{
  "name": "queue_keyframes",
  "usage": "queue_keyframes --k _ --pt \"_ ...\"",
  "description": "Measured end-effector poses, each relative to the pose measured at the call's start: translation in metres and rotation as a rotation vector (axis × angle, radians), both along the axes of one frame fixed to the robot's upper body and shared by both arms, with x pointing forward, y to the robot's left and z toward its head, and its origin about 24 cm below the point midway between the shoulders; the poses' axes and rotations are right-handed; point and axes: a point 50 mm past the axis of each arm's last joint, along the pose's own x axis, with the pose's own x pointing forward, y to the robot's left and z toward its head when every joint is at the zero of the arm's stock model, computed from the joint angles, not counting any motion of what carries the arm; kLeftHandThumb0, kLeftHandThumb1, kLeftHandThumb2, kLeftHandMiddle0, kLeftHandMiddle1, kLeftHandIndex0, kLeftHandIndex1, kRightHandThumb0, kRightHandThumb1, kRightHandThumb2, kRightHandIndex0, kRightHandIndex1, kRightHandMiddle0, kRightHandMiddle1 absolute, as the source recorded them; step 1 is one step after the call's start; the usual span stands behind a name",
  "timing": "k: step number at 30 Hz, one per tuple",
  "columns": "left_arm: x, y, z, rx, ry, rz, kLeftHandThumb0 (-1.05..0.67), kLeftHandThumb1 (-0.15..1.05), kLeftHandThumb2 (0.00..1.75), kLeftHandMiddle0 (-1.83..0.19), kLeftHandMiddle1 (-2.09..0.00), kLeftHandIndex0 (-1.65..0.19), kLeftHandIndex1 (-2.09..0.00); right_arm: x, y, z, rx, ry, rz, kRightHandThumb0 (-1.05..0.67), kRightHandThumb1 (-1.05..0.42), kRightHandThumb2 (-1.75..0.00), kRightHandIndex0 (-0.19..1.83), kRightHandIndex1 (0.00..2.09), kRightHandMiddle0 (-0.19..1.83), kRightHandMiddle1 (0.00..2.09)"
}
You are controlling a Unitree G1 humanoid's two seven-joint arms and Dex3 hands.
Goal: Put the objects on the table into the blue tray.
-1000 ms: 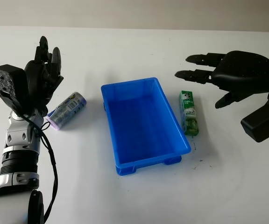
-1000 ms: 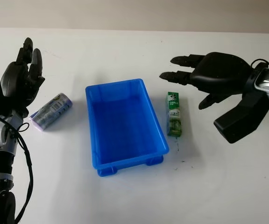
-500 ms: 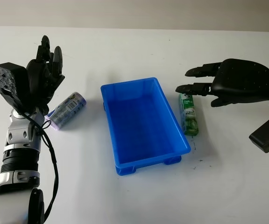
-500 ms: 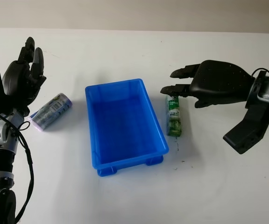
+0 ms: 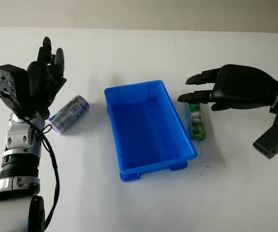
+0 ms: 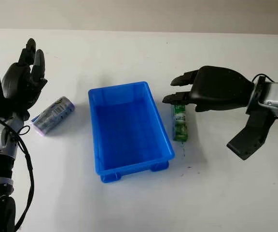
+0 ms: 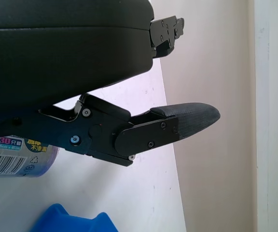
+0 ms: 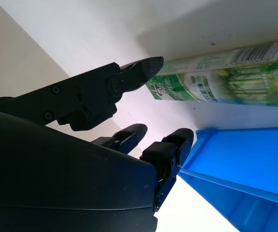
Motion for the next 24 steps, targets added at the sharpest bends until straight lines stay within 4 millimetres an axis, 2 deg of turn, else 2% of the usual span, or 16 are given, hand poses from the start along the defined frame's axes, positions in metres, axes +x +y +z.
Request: queue_keyframes --k 5,19,20,21,22,24 --pt "0.000 0.000 0.000 0.000 0.000 0.005 -0.72 1.05 0.64 0.19 0.00 0.19 0.00 0.001 0.005 -0.008 0.013 0.008 0.027 -0.08 -0.92 -0.07 0.60 0.13 0.57 0.13" --pt "0.000 0.001 0.000 0.002 -0.001 0.014 -0.74 1.05 0.63 0.19 0.00 0.19 0.00 0.000 0.002 -0.028 -0.042 0.054 0.044 -0.23 -0.93 -0.06 0.63 0.16 0.58 0.20" --pt "0.000 0.001 0.000 0.002 -0.001 0.013 -0.74 1.05 0.63 0.19 0.00 0.19 0.00 -0.001 0.002 -0.028 -0.041 0.053 0.049 -0.24 -0.92 -0.06 0.64 0.18 0.57 0.25" --pt "0.000 0.001 0.000 0.002 -0.001 0.012 -0.74 1.05 0.63 0.19 0.00 0.19 0.00 -0.001 0.001 -0.029 -0.037 0.052 0.054 -0.24 -0.92 -0.05 0.61 0.24 0.50 0.41" --pt "0.000 0.001 0.000 0.003 -0.001 0.011 -0.74 1.05 0.63 0.19 0.00 0.19 0.00 -0.002 0.001 -0.030 -0.034 0.053 0.059 -0.24 -0.92 -0.05 0.55 0.40 0.37 0.69" --pt "0.000 0.000 0.001 0.003 -0.002 0.011 -0.74 1.05 0.63 0.19 0.00 0.19 0.00 -0.002 0.000 -0.031 -0.028 0.055 0.067 -0.25 -0.94 -0.06 0.40 0.72 0.28 0.91"
